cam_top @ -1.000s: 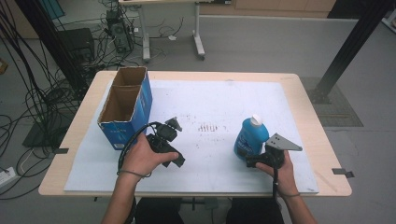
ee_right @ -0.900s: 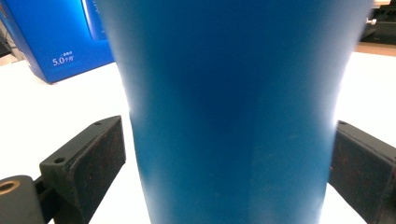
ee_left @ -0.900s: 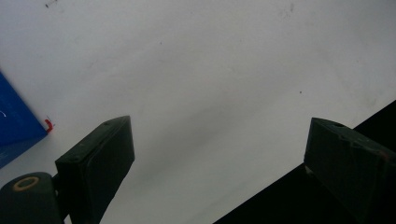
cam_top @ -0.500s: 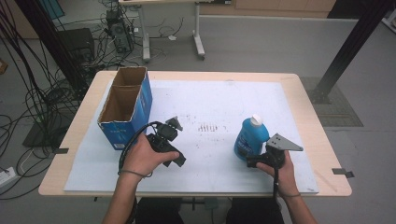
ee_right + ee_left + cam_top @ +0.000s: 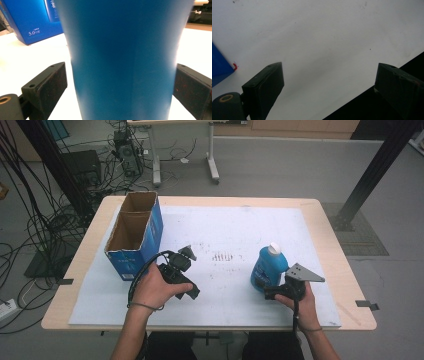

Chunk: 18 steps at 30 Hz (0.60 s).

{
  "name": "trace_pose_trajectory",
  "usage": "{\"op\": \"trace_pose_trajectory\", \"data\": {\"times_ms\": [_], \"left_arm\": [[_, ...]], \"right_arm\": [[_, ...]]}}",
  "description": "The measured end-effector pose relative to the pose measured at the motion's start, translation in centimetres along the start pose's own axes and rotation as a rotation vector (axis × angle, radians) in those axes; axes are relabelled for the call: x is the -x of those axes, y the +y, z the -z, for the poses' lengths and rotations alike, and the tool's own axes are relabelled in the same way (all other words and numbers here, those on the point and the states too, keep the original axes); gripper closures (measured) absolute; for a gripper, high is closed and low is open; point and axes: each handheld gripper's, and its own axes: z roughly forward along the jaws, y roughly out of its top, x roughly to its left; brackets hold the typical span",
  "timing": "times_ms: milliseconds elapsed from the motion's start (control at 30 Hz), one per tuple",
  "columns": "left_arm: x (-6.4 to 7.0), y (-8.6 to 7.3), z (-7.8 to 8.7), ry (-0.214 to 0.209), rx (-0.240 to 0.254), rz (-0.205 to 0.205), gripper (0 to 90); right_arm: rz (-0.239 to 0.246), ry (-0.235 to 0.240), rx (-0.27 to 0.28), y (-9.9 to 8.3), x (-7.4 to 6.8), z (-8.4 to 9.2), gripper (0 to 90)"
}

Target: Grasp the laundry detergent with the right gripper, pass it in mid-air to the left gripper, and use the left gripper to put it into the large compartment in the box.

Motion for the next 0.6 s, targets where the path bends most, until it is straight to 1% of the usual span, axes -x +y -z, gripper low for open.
{"op": "trace_pose_trajectory", "data": {"times_ms": [300, 600], "left_arm": [[-0.02, -0.01, 0.09, 0.003, -0.001, 0.002, 9.0], [0.13, 0.04, 0.04, -0.003, -0.001, -0.002, 9.1]], "right_arm": [[0.001, 0.0, 0.001, -0.03, -0.04, -0.01, 4.4], [0.001, 0.0, -0.001, -0.03, -0.04, -0.04, 4.5]]}}
